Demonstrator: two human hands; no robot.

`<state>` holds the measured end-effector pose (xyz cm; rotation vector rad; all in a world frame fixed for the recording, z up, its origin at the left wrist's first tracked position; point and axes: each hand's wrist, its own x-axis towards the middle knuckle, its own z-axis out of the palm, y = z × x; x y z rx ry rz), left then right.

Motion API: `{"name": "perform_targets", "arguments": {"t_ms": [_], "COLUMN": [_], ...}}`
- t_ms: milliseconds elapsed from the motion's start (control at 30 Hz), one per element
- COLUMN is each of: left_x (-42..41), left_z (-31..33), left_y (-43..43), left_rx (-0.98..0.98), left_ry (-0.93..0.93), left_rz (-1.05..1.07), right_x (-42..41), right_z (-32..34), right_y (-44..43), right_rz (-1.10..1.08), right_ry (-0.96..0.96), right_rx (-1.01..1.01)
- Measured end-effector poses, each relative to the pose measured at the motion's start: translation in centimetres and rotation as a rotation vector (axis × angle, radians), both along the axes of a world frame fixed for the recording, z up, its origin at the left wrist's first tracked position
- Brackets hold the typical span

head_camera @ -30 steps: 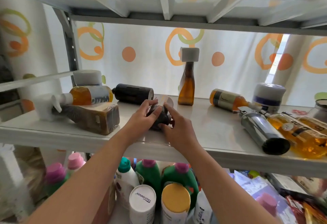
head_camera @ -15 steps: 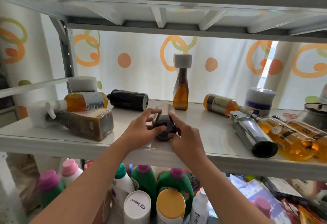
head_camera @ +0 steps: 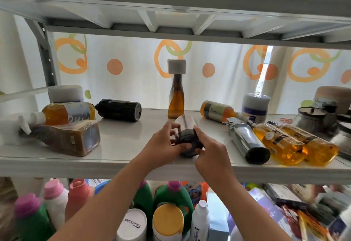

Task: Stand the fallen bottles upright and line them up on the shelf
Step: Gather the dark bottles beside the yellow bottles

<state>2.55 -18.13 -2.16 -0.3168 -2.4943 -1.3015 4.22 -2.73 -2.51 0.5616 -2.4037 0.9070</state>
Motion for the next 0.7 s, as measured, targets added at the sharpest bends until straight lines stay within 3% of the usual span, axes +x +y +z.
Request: {"name": "perform_targets", "arguments": {"t_ms": [700], "left_x": [-0.4], "left_z": [-0.9], "left_y": [7.8], "left_rx": [-0.028], "left_ry": [0.06], "left_rz": [-0.012], "right_x": [0.2], "right_z": [0.4], "right_y": [5.5], "right_rz": [-0.203], "right_ry": [0.079], "right_rx": [0.187]}}
